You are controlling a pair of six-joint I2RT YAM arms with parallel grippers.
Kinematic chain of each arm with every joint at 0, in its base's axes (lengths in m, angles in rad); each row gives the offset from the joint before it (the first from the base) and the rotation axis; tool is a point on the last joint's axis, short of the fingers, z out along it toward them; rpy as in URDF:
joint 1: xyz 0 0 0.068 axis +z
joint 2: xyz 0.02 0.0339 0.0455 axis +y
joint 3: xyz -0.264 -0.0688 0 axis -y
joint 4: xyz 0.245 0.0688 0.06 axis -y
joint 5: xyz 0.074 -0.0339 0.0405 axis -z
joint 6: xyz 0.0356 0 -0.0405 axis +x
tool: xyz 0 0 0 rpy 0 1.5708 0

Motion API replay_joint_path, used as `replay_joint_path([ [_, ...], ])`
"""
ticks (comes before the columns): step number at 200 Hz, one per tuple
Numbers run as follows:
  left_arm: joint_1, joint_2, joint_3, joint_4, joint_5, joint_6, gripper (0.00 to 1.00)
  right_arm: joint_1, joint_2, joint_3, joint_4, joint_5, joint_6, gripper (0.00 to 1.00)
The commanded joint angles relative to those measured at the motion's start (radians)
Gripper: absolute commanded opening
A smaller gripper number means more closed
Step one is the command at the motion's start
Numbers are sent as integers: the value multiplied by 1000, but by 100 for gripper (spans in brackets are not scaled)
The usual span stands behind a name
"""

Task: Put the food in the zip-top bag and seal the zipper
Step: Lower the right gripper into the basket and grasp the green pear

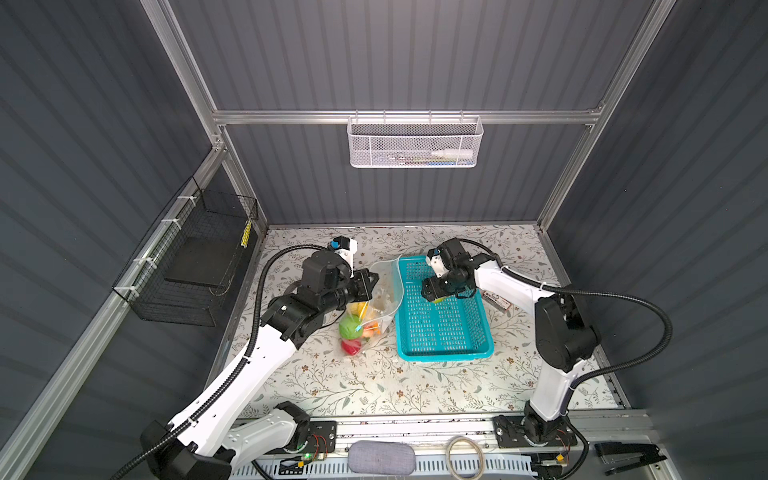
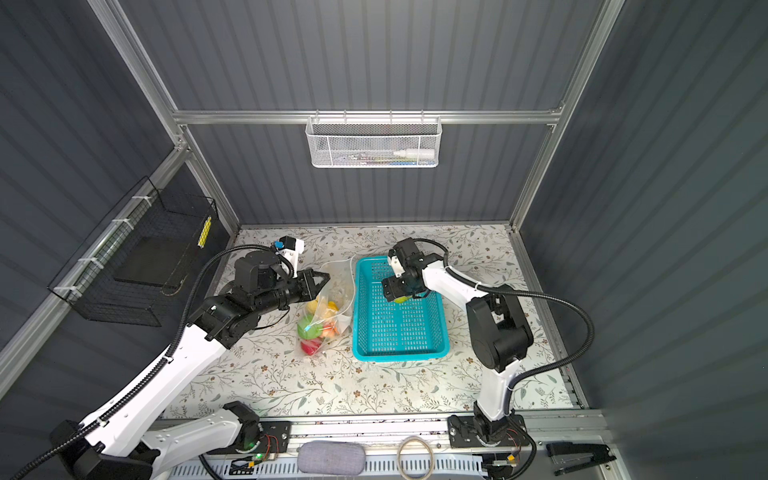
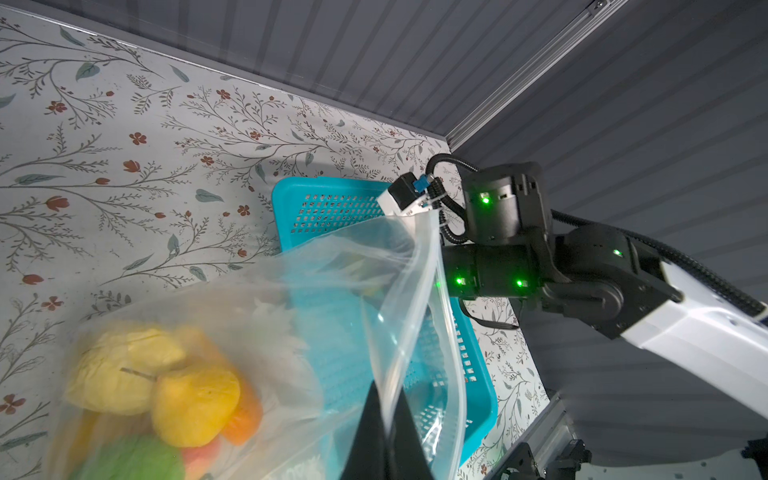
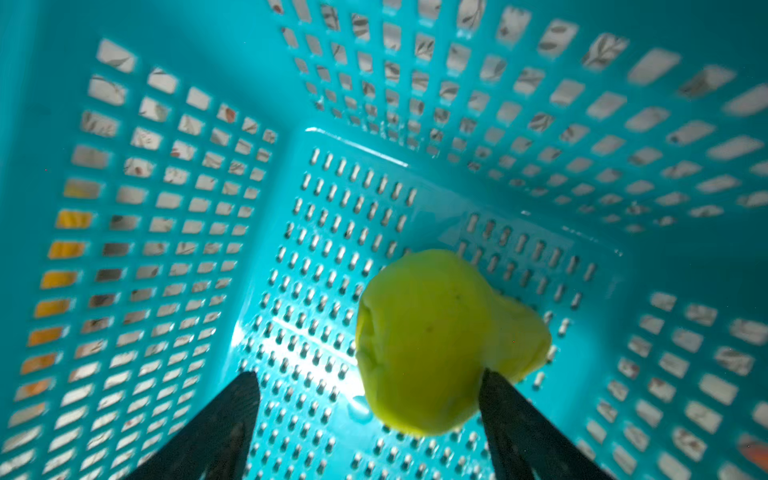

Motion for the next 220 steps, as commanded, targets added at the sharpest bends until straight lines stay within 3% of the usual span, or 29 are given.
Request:
replay_joint_path([
  [1, -4, 4, -5, 20, 21, -9, 0, 2, -71, -66, 16, -88, 39, 86],
  [29, -4, 6, -9, 24, 25, -13, 0, 2, -156, -127, 41, -119, 49, 86],
  [52, -4, 8, -9, 27, 31, -15, 0, 1, -162, -104, 35, 22, -17, 88],
  [84, -4, 0, -11, 24, 24, -20, 0, -1, -57, 18, -35, 151, -155, 91],
  [126, -4, 0, -2, 14, 18, -21, 0, -18, 58, 128, -18, 109, -233, 99],
  [220, -4, 4, 15, -1, 11, -18, 0, -21, 248, 278, -89, 42, -322, 99],
])
